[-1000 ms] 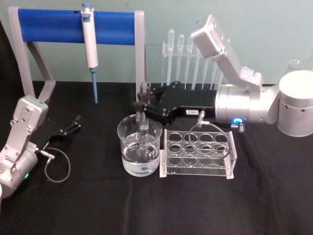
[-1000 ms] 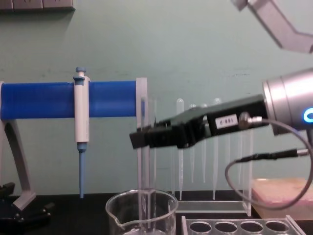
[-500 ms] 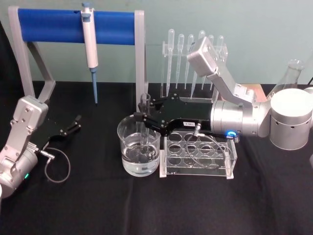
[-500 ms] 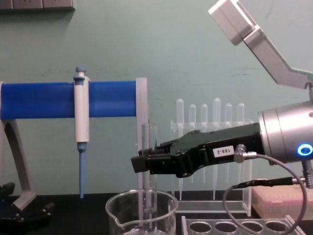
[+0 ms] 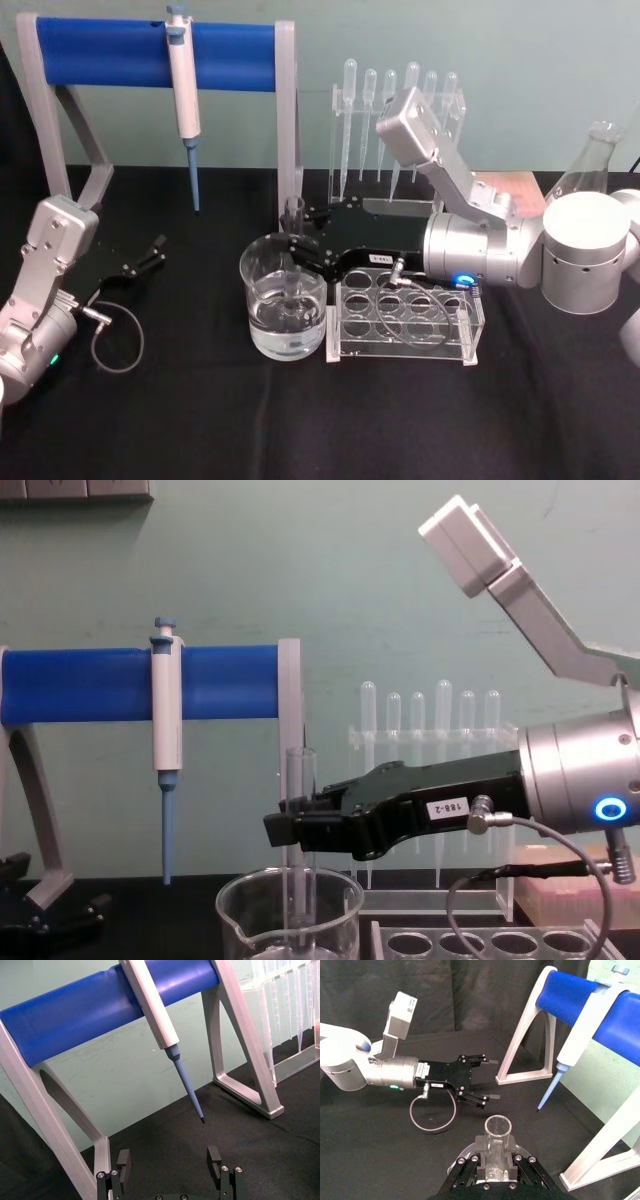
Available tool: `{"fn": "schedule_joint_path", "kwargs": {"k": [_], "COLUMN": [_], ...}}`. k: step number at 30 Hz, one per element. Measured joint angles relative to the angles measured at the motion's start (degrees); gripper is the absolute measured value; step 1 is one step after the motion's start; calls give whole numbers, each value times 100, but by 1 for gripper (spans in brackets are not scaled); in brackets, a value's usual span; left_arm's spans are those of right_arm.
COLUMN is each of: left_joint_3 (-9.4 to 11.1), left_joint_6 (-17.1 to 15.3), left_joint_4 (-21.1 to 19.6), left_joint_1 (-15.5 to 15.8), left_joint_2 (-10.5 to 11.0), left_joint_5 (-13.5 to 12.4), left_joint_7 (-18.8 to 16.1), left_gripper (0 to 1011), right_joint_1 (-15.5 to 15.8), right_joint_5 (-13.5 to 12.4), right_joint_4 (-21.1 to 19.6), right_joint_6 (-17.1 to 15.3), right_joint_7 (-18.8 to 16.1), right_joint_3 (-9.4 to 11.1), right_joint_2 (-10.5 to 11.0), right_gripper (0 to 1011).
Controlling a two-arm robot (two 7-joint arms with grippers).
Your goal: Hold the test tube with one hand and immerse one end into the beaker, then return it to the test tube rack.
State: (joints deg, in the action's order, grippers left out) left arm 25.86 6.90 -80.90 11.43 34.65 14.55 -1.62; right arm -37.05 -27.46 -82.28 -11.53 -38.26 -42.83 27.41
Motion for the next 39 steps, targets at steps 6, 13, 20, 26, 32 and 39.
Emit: {"fn": "schedule_joint_path", "kwargs": {"k": [6, 13, 20, 26, 32, 39], "left_joint_3": [0, 0, 0, 0, 0, 0], "left_joint_6": [0, 0, 0, 0, 0, 0], "left_joint_4": [0, 0, 0, 0, 0, 0], "left_joint_1": [0, 0, 0, 0, 0, 0], "left_joint_2": [0, 0, 0, 0, 0, 0], "left_joint_5": [0, 0, 0, 0, 0, 0], "left_joint_7": [0, 0, 0, 0, 0, 0], "left_gripper": [1000, 1000, 1000, 1000, 1000, 1000], "right_joint_1": [24, 38, 39, 37, 35, 32], "right_joint_5": [68, 133, 127, 120, 115, 110], "right_joint_4": [20, 22, 21, 18, 17, 17], "right_joint_6": [6, 7, 5, 2, 0, 0], "right_joint_7": [-11, -52, -52, -51, -50, -48], "right_joint_3": [29, 40, 40, 40, 40, 40], "right_joint_2": [-43, -66, -63, -61, -58, -55], "right_gripper": [224, 225, 225, 225, 224, 225]}}
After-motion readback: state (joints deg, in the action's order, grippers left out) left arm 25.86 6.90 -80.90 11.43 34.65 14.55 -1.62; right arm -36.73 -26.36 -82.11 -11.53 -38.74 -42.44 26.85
